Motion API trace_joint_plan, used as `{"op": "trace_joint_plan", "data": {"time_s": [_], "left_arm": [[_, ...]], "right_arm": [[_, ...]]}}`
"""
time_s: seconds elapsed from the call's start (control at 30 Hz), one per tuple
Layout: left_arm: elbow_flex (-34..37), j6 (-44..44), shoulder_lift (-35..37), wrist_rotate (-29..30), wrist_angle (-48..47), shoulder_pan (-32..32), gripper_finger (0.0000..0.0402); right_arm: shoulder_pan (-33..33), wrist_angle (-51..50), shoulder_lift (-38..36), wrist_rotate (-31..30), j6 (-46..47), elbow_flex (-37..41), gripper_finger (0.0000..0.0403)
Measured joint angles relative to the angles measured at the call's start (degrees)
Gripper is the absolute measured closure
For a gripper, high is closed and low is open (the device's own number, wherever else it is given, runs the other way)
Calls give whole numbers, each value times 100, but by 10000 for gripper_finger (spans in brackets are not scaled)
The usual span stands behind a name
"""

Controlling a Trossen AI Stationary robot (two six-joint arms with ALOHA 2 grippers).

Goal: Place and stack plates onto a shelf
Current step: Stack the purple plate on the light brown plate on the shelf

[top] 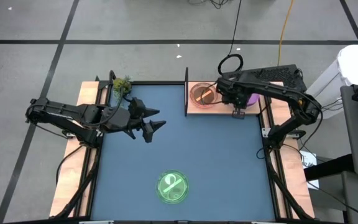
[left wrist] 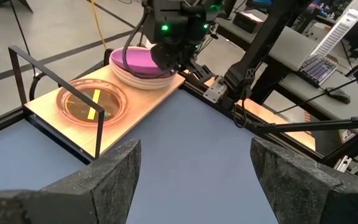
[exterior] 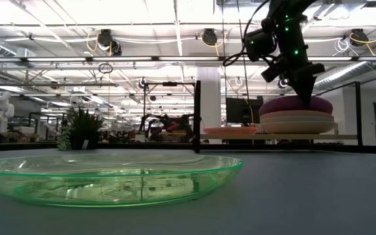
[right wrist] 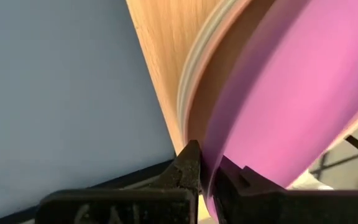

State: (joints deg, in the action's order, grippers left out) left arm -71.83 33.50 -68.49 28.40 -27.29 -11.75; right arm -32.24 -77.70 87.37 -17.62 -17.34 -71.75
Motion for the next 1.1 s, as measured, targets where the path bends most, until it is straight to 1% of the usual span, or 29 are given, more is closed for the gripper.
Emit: {"op": "trace_joint_plan", "data": {"time_s": [0.07,0.2,0.47,0.6,0.83,1.03,1.1], "left_arm": [[0,0,0,0,0,0,98],[0,0,0,0,0,0,98],[0,2,0,2,2,0,98],[0,26,0,0,2,0,98],[0,76,2,2,4,0,98],[0,119,2,1,4,0,98],[0,125,2,0,4,0,98]], "right_arm": [[51,-98,-2,-187,-29,0,397],[89,-137,-2,-326,-24,0,397],[86,115,-2,-338,-114,0,396],[86,176,-4,-338,-294,20,388],[86,100,-4,-333,-194,94,360],[86,-72,-4,-308,19,94,317],[86,-156,-4,-202,36,94,299]]}}
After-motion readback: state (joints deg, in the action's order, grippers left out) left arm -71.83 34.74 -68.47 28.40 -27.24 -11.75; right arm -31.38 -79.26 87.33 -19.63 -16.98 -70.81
